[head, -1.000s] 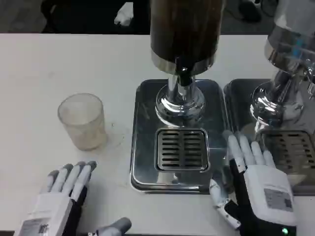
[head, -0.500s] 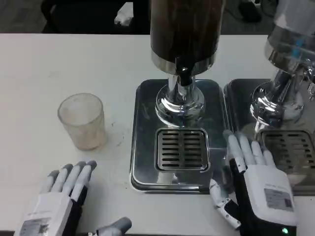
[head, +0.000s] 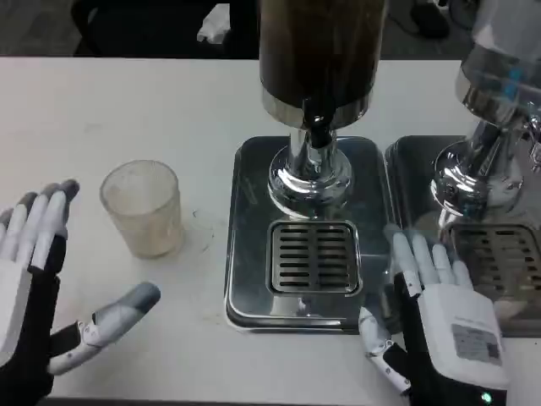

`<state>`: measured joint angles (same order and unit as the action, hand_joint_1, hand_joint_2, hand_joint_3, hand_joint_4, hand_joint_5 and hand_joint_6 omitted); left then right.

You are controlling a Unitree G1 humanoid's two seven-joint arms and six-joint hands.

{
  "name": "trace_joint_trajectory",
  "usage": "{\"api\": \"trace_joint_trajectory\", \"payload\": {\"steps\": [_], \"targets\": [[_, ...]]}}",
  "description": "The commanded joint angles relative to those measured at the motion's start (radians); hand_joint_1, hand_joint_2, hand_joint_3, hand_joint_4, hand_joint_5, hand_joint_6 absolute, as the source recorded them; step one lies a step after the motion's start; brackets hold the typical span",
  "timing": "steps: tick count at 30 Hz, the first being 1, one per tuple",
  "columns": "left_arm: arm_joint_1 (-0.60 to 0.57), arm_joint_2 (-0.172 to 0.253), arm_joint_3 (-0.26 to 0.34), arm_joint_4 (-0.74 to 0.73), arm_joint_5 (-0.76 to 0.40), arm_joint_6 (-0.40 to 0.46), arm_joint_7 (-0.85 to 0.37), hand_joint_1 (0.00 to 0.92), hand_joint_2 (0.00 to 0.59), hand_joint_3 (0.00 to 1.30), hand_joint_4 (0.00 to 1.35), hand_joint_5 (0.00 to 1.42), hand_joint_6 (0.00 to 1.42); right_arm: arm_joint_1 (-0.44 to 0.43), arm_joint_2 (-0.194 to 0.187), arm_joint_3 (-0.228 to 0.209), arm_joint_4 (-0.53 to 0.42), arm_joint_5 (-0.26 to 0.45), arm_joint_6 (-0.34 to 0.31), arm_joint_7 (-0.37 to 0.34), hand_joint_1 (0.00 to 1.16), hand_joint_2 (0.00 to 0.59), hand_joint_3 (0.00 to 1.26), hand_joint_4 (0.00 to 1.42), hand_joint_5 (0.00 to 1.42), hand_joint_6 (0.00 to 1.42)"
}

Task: Grasp the cup under the faucet to collect the drink, then remove the cup.

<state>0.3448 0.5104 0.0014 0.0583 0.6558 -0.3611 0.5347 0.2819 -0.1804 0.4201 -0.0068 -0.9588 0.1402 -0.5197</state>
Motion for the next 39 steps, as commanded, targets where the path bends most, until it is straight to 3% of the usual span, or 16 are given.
{"api": "trace_joint_trajectory", "payload": {"steps": [1, 12, 18, 34, 37, 39], "targets": [[-0.085, 0.007, 0.035, 0.102, -0.055, -0.055, 0.002, 0.000, 0.061, 0.00, 0.00, 0.00, 0.00, 0.001, 0.008, 0.009, -0.014, -0.016, 0.015, -0.010, 0.19, 0.571, 0.02, 0.00, 0.00, 0.00], [-0.439, 0.008, 0.006, 0.572, -0.206, -0.200, -0.117, 0.000, 0.018, 0.00, 0.00, 0.00, 0.00, 0.015, 0.005, 0.020, -0.034, -0.019, 0.032, -0.003, 0.19, 0.569, 0.02, 0.00, 0.00, 0.00], [-0.570, -0.030, 0.001, 0.843, -0.279, -0.329, -0.148, 0.000, 0.000, 0.00, 0.00, 0.00, 0.00, 0.021, 0.009, 0.029, -0.038, -0.017, 0.041, -0.002, 0.19, 0.563, 0.02, 0.00, 0.00, 0.00], [-0.693, -0.055, -0.039, 1.089, -0.278, -0.334, -0.142, 0.049, 0.000, 0.00, 0.00, 0.00, 0.00, 0.066, 0.017, 0.048, -0.094, -0.038, 0.075, 0.020, 0.19, 0.560, 0.02, 0.00, 0.00, 0.00], [-0.716, -0.063, -0.049, 1.115, -0.277, -0.328, -0.151, 0.097, 0.000, 0.00, 0.00, 0.00, 0.00, 0.079, 0.021, 0.047, -0.106, -0.041, 0.082, 0.023, 0.19, 0.560, 0.02, 0.00, 0.00, 0.00], [-0.733, -0.072, -0.060, 1.127, -0.279, -0.322, -0.169, 0.200, 0.013, 0.00, 0.00, 0.00, 0.00, 0.089, 0.021, 0.047, -0.115, -0.044, 0.087, 0.025, 0.19, 0.560, 0.02, 0.00, 0.00, 0.00]]}}
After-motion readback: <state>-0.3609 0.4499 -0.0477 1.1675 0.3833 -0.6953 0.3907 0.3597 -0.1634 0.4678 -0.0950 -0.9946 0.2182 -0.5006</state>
